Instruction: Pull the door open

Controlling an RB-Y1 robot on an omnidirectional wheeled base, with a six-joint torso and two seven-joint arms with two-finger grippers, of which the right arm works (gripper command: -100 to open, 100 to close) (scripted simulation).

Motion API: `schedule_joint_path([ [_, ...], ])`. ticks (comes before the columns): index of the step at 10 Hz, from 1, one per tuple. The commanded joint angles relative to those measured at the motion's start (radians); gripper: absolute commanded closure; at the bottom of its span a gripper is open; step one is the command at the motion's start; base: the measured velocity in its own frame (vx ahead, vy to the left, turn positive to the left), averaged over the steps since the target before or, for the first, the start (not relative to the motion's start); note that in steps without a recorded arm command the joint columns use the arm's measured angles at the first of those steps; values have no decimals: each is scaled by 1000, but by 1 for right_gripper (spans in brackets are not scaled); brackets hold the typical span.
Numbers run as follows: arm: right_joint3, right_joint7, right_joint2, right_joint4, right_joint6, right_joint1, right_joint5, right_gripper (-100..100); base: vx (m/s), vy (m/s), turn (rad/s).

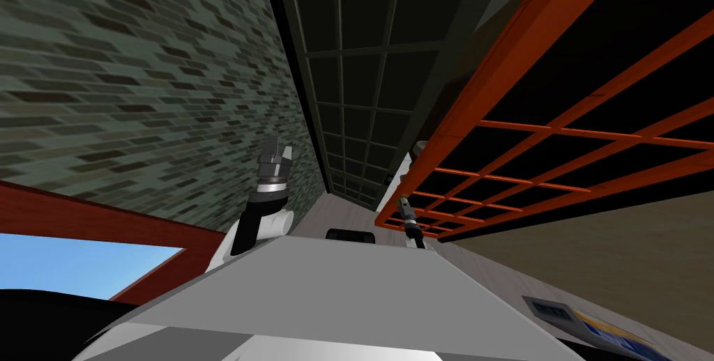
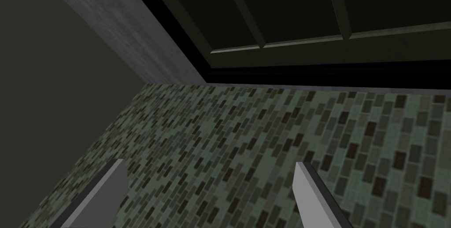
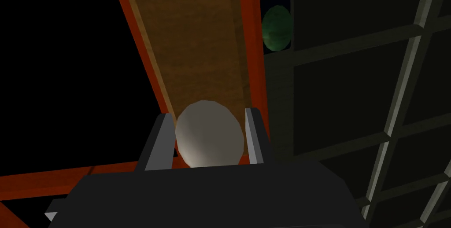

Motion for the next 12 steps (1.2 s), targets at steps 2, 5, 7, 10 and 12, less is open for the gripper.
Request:
schedule_joint_path([
  [2,7,-44,-2,-7,2,5,-20,100,-37,-11,46],
  [5,19,-105,-6,-13,2,10,-48,100,-40,-17,64],
  [7,27,-146,-8,-16,2,14,-67,100,-39,-18,65],
  [10,42,-222,-12,-23,2,20,-100,100,-41,-18,73],
  [12,52,-275,-15,-28,2,24,-124,100,-41,-20,76],
])
